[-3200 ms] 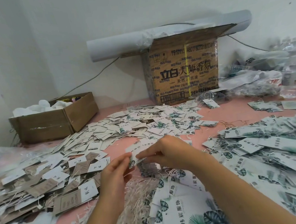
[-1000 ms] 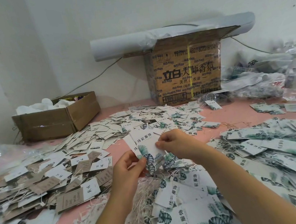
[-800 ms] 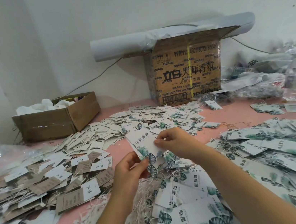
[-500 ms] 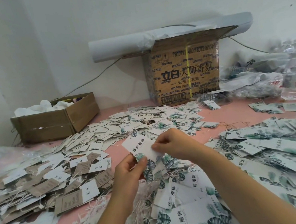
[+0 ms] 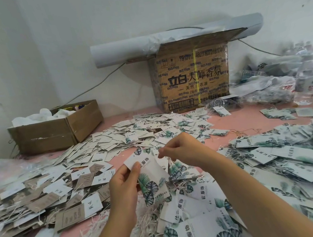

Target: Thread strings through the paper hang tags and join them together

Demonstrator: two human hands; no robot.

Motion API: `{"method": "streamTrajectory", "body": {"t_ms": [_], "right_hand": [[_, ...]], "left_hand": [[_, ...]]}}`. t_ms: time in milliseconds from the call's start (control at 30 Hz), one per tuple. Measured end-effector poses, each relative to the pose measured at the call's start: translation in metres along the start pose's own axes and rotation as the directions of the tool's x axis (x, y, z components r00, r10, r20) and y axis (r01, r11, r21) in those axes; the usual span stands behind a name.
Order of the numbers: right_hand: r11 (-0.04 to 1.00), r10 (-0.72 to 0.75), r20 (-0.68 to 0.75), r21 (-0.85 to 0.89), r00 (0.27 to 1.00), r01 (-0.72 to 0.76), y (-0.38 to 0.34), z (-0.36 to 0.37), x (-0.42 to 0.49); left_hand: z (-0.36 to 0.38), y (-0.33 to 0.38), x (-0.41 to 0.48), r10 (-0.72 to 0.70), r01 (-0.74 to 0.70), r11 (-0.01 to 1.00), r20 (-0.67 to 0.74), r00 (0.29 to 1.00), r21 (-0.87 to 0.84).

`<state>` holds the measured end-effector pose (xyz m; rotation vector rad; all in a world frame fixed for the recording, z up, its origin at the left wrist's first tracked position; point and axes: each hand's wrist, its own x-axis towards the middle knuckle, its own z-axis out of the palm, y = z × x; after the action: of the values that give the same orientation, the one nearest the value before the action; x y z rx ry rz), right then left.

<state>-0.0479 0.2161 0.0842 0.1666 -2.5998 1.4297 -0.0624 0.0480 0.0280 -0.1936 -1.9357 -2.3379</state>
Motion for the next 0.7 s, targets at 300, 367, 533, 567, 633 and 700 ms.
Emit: {"method": "streamTrajectory", "body": {"t_ms": [300,367,533,567,633,700], "right_hand": [[0.967,0.011,-0.017,0.257,1.000,-0.007,-0.006,0.003,-0.001],[0.964,0.007,0.015,0.267,1.000,-0.011,-0.008,0.003,-0.001],[0.955,-0.033,0.067,0.297,0.997,0.012,-0.011,0.003,-0.003],[0.956,-0.036,0.068,0.294,0.997,0.015,-0.012,0.004,-0.003],[0.956,-0.031,0.068,0.294,0.997,0.009,-0.012,0.004,-0.003],[0.967,-0.016,0.063,0.255,0.998,0.000,-0.013,0.004,-0.004]], "left_hand": [[0.001,0.000,0.001,0.055,-0.055,0.998,0.005,0.998,0.037],[0.002,0.001,0.001,0.051,-0.051,0.998,0.000,0.999,0.041],[0.004,0.002,0.000,0.051,-0.051,0.999,0.005,0.999,0.019],[0.005,0.003,0.000,0.052,-0.052,0.999,0.005,0.999,0.015],[0.005,0.004,-0.001,0.056,-0.056,0.998,0.010,0.998,0.020],[0.006,0.004,-0.001,0.062,-0.062,0.998,0.022,0.998,0.033]]}}
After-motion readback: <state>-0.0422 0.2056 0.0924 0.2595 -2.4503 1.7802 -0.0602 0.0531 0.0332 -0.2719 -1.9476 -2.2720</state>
